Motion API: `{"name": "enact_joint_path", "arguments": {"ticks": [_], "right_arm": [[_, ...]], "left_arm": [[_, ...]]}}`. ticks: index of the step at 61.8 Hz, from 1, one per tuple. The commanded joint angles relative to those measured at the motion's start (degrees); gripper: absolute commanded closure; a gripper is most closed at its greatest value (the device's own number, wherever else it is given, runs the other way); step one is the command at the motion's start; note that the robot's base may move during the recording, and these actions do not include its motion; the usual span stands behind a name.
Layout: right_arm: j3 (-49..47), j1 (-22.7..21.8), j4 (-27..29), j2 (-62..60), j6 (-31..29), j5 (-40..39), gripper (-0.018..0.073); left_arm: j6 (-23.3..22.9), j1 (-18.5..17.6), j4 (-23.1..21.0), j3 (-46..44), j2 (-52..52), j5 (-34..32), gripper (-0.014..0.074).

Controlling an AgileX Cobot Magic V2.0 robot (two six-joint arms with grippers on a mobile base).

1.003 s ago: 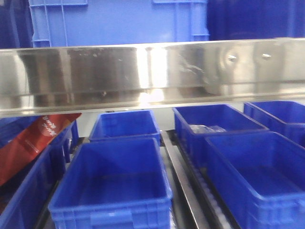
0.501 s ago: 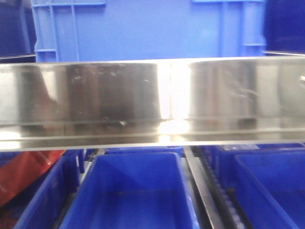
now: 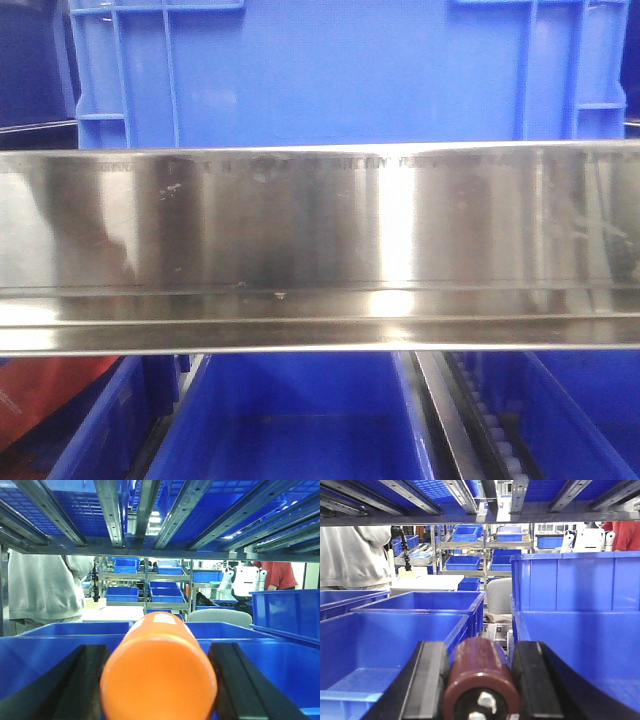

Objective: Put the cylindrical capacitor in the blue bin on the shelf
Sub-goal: 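Extend both grippers with cylinders over the blue bins on the shelf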

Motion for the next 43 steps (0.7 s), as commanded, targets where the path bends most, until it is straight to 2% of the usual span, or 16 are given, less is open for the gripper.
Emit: {"name": "enact_joint_path", "arguments": {"ticks": [1,43], "right_arm": [[0.0,0.0,-0.5,-0.1,-0.2,-1.4,0.0721],[0.0,0.0,-0.2,0.0,-0.2,-1.9,0.0721]], "left_arm": [[-0.3,-0.1,0.0,-0.1,-0.2,-1.2,0.0707],[-0.3,-0.1,0.0,-0.1,-0.2,-1.2,0.0707]]}}
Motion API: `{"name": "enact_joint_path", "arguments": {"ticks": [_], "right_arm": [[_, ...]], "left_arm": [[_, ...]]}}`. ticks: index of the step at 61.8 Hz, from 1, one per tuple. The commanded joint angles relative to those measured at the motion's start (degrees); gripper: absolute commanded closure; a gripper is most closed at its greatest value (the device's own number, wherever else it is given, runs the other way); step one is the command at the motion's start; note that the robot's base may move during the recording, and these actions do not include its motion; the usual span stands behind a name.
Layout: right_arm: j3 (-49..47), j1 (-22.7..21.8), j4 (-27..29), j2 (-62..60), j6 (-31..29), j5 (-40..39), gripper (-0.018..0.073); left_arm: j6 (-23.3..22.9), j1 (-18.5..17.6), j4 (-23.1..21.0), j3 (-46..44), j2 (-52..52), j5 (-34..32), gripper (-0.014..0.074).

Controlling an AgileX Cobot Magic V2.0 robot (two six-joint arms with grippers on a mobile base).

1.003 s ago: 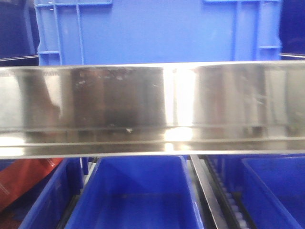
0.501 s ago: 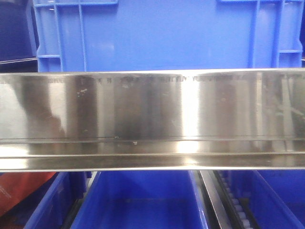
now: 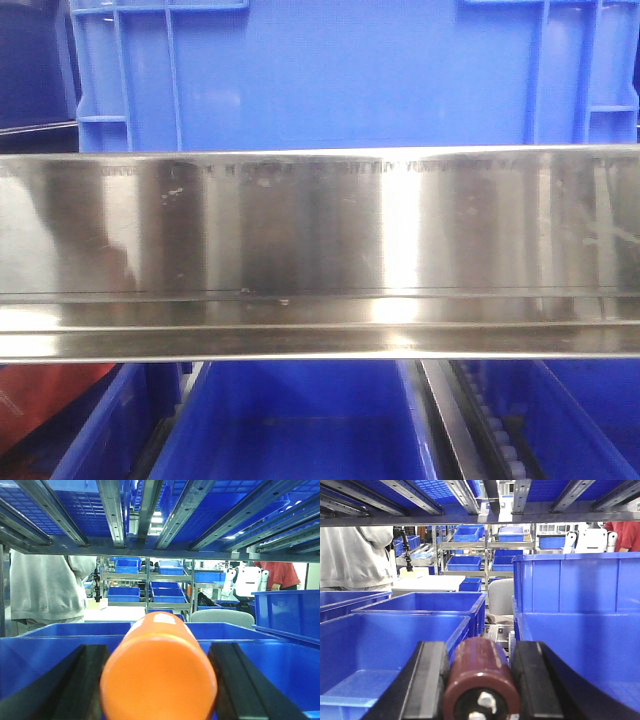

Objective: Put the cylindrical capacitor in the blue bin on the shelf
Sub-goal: 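Extend both grippers with cylinders over the blue bins on the shelf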

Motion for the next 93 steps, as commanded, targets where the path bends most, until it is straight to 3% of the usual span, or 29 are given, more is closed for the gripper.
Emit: {"name": "enact_joint_path", "arguments": {"ticks": [1,16,27,35,43,51,58,65,73,80,85,93], "right_arm": [[0.0,0.0,0.2,0.0,-0.2,-1.6,0.0721],[-3.2,1.3,0.6,3.8,-0.3,-0.7,0.0721],[-9.4,5.7,0.6,12.4,-5.2,-1.4,0.0721],[-13.3,9.6,0.6,19.7,-5.2,-2.5,0.0721],[-15.6,12.8,0.6,25.7,-5.2,-6.3,0.0721],[-17.6,15.8,0.6,31.0,-5.2,-8.5,0.0721],[-17.9,18.2,0.6,34.6,-5.2,-11.4,0.0721],[-17.9,19.8,0.6,38.1,-5.2,-13.9,0.0721],[-17.9,20.4,0.6,41.2,-5.2,-14.6,0.0713],[-17.9,20.4,0.6,43.4,-5.2,-14.3,0.0612],[-17.9,20.4,0.6,44.4,-5.2,-14.4,0.0486],[-17.9,20.4,1.4,44.6,-5.2,-14.7,0.0265]], "left_arm": [[-0.3,-0.1,0.0,-0.1,-0.2,-1.2,0.0707],[-0.3,-0.2,-0.3,-2.4,4.1,-1.6,0.0707],[-0.3,-0.9,-1.6,-8.8,13.6,-1.6,0.0707],[-0.3,-5.2,-1.6,-14.7,21.9,-1.6,0.0707],[-0.3,-12.8,-1.1,-20.1,29.6,-2.0,0.0707],[-0.3,-20.1,-1.1,-23.3,36.6,-5.4,0.0707],[-0.3,-24.4,-1.1,-25.1,41.8,-8.8,0.0707],[-0.3,-27.2,-1.1,-25.6,46.9,-14.4,0.0707],[-0.3,-28.4,-1.1,-25.6,51.9,-15.6,0.0707],[-0.3,-28.7,-1.1,-25.6,55.3,-15.5,0.0706],[-0.3,-28.8,-1.1,-25.6,56.2,-15.5,0.0664],[-0.3,-28.8,-1.1,-25.6,56.2,-15.4,0.0422]]}}
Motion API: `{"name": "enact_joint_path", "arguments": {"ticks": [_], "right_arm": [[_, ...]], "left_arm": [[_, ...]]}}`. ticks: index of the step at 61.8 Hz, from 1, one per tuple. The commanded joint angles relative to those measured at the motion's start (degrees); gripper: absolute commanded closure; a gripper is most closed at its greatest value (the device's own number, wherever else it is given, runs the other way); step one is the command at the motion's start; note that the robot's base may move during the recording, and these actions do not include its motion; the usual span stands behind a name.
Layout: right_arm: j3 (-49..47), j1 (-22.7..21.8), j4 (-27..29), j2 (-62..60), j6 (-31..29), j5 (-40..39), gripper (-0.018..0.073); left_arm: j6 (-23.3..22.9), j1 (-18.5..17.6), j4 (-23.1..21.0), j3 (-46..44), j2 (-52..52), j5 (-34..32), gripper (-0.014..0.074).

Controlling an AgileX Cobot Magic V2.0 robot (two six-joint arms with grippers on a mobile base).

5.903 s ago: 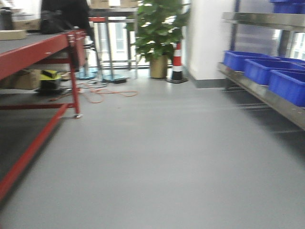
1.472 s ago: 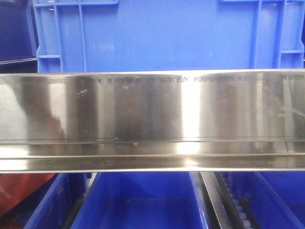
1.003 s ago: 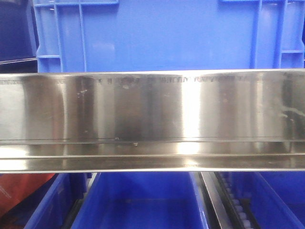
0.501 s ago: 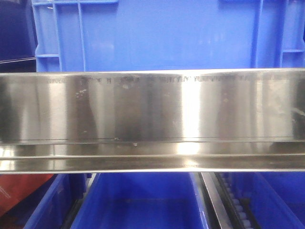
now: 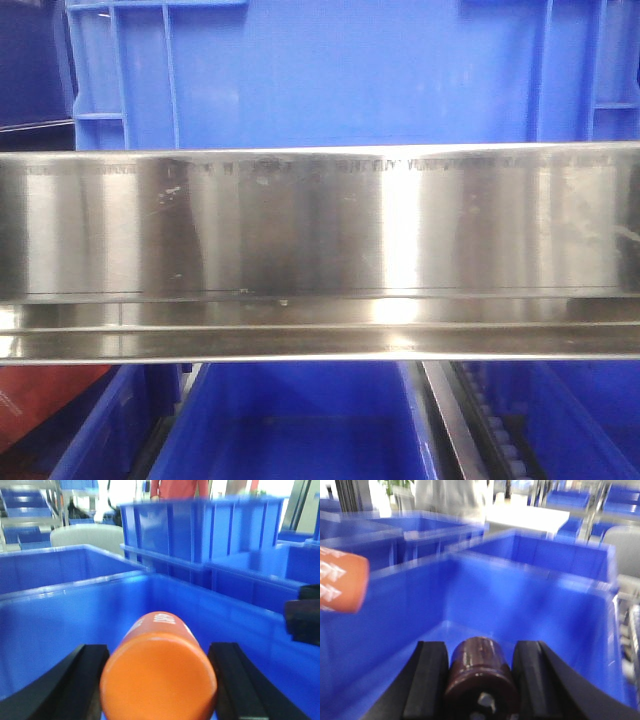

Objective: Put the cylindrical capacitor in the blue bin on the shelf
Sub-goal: 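Open both grippers to drop the cylinders into the blue bins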

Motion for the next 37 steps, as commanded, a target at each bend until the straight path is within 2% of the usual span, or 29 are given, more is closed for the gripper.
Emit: {"name": "enact_joint_path", "arguments": {"ticks": [1,4,5,9,10,21,28,33,37], "right_arm": [[-0.6,0.2,0.8,-0.1,-0.5,-2.6,0.0239],[-0.9,0.2,1.5,-0.1,-0.5,-2.5,0.0146],[-1.0,0.2,1.8,-0.1,-0.5,-2.5,0.0115],[-1.0,0.2,2.2,-0.1,-0.5,-2.5,0.0019],[-1.0,0.2,2.2,-0.1,-0.5,-2.4,-0.0001],[-1.0,0.2,2.2,-0.5,-0.5,-1.9,0.0001],[-1.0,0.2,2.2,-2.0,-0.5,-1.9,0.0017],[-1.0,0.2,2.2,-3.0,-0.5,-1.9,0.0106],[-1.0,0.2,2.2,-3.5,-0.5,-1.9,0.0254]], "left_arm": [[-0.3,-0.4,0.0,-0.5,-0.5,-1.6,0.0385],[-0.3,-0.4,0.0,-0.5,-0.5,-1.6,0.0228],[-0.3,-0.4,0.0,-0.5,-0.5,-1.6,0.0151],[-0.3,-0.4,-0.5,-0.5,-0.5,-1.5,-0.0024],[-0.3,-0.4,-0.9,-0.5,-0.5,-1.4,-0.0031],[-0.3,-0.4,-1.6,-0.5,-0.7,-1.4,0.0136],[-0.3,-0.4,-1.6,-0.5,-2.1,-1.4,0.0317],[-0.3,-0.4,-1.6,-0.5,-3.0,-1.6,0.0458],[-0.3,-0.2,-1.6,-0.5,-3.6,-2.1,0.0587]]}}
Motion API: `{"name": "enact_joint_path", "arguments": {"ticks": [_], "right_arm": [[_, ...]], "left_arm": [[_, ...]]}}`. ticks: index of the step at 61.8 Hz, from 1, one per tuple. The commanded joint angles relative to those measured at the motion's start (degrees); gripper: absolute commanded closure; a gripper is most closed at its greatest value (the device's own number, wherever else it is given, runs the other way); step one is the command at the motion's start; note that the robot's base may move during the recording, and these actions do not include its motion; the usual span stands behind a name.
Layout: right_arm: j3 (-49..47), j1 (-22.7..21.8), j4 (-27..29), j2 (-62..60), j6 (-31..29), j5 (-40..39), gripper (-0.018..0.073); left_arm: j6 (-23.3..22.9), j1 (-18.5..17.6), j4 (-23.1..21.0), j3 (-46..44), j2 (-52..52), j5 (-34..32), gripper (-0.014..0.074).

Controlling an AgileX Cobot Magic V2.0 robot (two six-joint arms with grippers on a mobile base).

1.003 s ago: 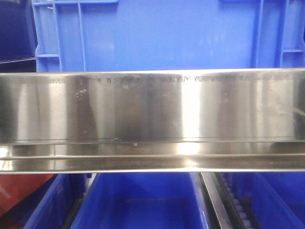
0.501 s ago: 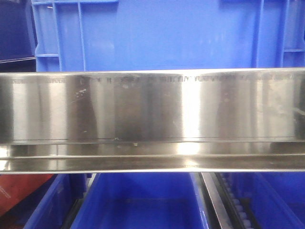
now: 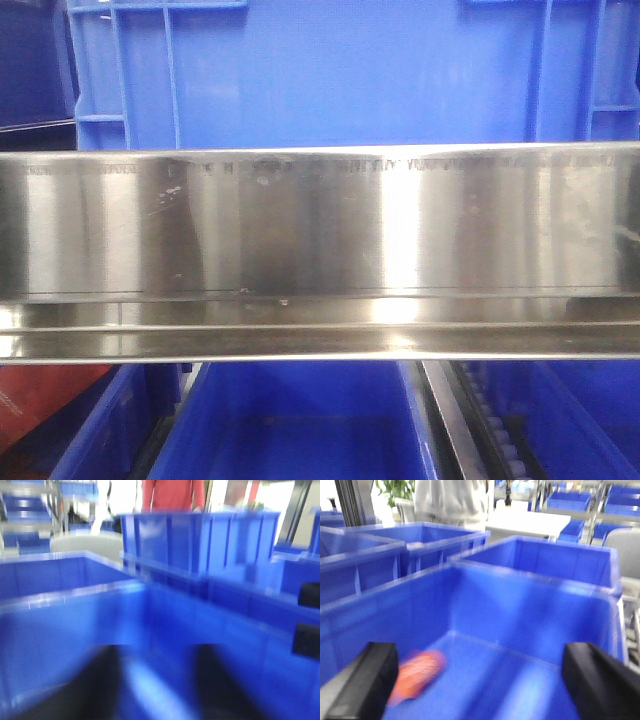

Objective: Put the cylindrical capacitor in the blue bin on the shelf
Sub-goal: 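Open both grippers to drop the cylinders into the blue bins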

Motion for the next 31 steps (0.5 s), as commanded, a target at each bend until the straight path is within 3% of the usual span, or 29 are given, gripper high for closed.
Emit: {"name": "enact_joint_path", "arguments": {"ticks": [1,4,7,11,23,31], "right_arm": [[-0.4,0.2,0.1,-1.3,-0.5,-0.8,0.0291],[-0.4,0.2,0.1,-1.7,-0.5,-0.8,0.0409],[-0.4,0.2,0.1,-1.9,-0.5,-0.7,0.0574],[-0.4,0.2,0.1,-2.3,-0.5,-0.7,0.0726],[0.2,0.2,0.2,-5.1,-0.5,0.7,0.0722],[3.9,0.2,0.2,-9.6,-0.5,0.3,0.0722]], "left_arm": [[-0.3,-0.2,-0.3,-0.4,-1.5,-1.8,0.0611],[-0.3,-0.2,-0.3,-0.4,-1.8,-2.4,0.0705],[-0.3,-0.2,-0.3,-0.4,-1.8,-2.5,0.0707],[-0.3,-0.2,-0.3,-0.4,-2.2,-2.5,0.0707],[-0.3,-0.2,-0.3,-0.1,-5.1,0.7,0.0707],[-0.3,-0.2,-0.3,4.7,-9.4,1.5,0.0707]]}}
